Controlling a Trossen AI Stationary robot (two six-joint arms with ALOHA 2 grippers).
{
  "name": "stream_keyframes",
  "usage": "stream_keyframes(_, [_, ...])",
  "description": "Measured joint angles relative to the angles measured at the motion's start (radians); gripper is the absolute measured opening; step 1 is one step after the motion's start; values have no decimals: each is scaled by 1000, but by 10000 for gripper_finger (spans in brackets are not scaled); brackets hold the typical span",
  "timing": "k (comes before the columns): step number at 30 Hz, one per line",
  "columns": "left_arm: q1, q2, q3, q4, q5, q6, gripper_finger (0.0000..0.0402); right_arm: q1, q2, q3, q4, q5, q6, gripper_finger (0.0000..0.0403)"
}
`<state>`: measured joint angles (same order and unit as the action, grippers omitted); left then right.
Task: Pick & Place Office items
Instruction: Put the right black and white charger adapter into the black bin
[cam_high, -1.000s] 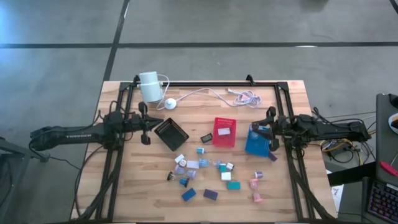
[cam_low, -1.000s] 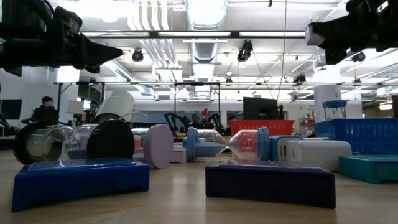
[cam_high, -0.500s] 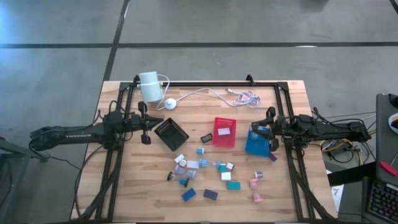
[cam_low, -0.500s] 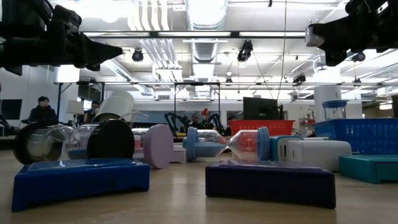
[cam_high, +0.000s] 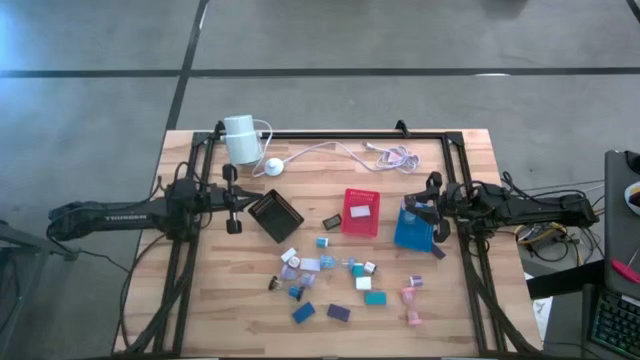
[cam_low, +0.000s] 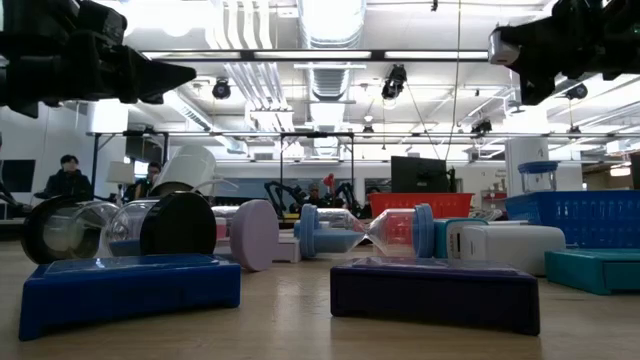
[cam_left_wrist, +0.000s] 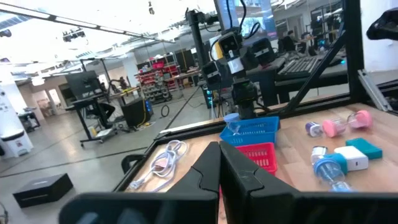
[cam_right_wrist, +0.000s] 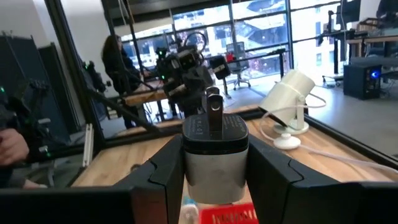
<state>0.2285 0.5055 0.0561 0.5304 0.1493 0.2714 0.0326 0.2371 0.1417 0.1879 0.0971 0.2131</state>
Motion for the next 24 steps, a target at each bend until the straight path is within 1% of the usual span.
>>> stream_keyframes(4, [-1, 15, 25, 0, -2, -71, 5, 0, 64, 0, 59, 0, -7, 127])
stream_keyframes(8, [-2, 52, 67, 1, -43, -143, 7, 0, 151, 0, 148, 0, -40, 127])
stream_keyframes(12, [-6, 131, 97, 1, -92, -150, 29, 0, 253, 0, 256, 0, -44, 127])
stream_keyframes(14, [-13, 186, 110, 1, -116, -101, 47, 0, 299, 1, 292, 0, -42, 127])
stream_keyframes(19, [-48, 332, 156, 7, -221, 8, 98, -1, 404, 60, 295, -12, -30, 127])
stream_keyframes(21, [-68, 388, 189, 21, -234, 46, 119, -1, 450, 93, 294, -38, -30, 127])
stream_keyframes(24, [-119, 471, 261, -1, -232, 198, 149, -1, 519, 150, 293, -94, -33, 127])
